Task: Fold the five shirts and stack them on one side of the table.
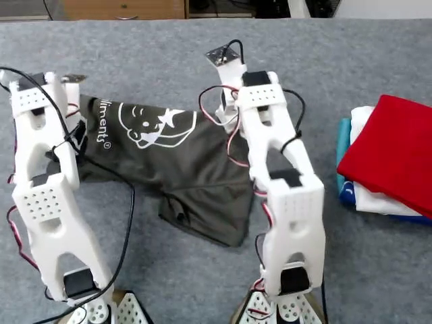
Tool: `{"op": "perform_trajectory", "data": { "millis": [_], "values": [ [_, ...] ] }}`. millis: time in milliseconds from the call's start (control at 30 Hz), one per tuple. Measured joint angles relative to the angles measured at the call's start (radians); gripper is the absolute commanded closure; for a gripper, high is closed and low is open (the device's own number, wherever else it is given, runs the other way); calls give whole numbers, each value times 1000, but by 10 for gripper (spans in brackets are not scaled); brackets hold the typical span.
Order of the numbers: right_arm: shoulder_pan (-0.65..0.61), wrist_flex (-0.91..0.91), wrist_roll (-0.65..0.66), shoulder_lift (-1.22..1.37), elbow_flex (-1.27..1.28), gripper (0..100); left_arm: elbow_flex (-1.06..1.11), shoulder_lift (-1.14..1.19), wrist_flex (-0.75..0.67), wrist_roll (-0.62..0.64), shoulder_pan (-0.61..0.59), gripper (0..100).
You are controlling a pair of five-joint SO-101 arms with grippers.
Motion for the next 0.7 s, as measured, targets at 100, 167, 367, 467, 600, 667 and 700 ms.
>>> {"op": "perform_trajectory", "data": {
  "millis": [100, 167, 367, 467, 600, 667, 700],
  "values": [
    [17, 75, 51, 124, -164, 995, 8, 14, 0, 0, 0, 982],
    [37, 140, 61, 196, -276, 995, 9, 20, 2, -2, -6, 982],
    [86, 318, 71, 358, -618, 995, 14, 23, 5, -55, -63, 982],
    [89, 384, 71, 410, -775, 995, 14, 23, 5, -86, -87, 982],
    [89, 445, 71, 446, -922, 995, 14, 21, 5, -118, -123, 982],
    [89, 448, 71, 446, -964, 995, 14, -2, 5, -138, -143, 982],
    [89, 448, 71, 446, -977, 995, 14, -25, 5, -146, -150, 982]
  ]
}}
